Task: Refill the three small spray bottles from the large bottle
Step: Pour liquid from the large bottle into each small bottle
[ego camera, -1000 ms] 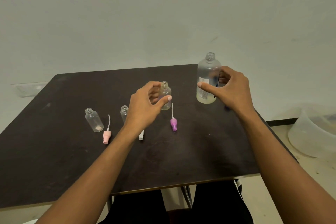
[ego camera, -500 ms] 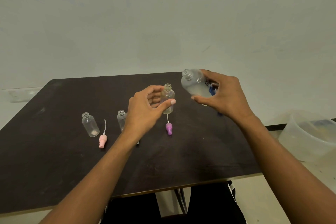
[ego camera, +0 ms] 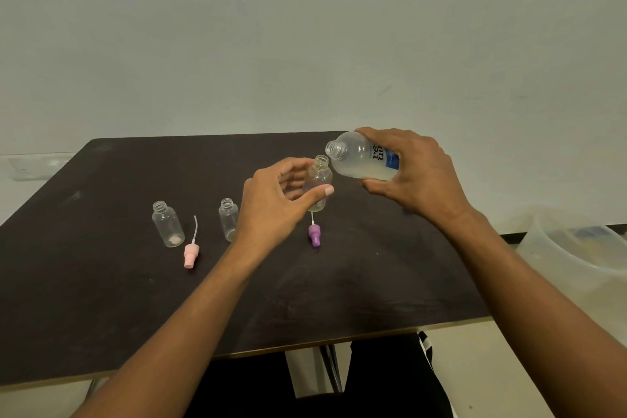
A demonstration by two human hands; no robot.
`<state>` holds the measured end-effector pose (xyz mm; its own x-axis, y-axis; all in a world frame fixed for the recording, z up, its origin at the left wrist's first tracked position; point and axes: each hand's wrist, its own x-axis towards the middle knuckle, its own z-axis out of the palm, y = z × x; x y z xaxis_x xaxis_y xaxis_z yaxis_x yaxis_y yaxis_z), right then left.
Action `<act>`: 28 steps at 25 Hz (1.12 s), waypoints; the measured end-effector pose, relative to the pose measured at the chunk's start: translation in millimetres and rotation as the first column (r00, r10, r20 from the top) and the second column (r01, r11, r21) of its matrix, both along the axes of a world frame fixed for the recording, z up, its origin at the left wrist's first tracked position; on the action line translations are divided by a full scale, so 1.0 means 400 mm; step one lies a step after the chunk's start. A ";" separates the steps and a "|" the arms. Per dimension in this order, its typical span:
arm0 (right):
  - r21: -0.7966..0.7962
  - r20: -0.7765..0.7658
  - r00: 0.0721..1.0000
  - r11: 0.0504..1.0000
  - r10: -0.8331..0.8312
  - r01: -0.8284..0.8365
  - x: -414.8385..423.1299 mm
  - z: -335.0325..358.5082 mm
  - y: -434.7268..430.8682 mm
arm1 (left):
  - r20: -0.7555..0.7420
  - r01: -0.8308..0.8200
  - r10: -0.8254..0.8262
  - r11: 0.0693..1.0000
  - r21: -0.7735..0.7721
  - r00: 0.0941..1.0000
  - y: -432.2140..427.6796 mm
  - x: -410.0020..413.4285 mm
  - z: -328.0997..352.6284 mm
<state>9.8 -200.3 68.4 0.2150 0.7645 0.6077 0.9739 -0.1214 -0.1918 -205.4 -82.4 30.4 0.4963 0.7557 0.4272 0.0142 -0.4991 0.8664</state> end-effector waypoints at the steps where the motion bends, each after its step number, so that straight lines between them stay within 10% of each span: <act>1: -0.008 0.010 1.000 1.000 -0.004 0.004 0.001 -0.001 0.001 | -0.002 -0.005 0.005 1.000 -0.001 1.000 -0.001 -0.001 -0.001; 28: -0.029 0.198 0.980 1.000 -0.005 0.011 0.008 0.027 0.003 | -0.043 -0.009 0.007 0.999 -0.050 0.999 -0.004 -0.006 -0.019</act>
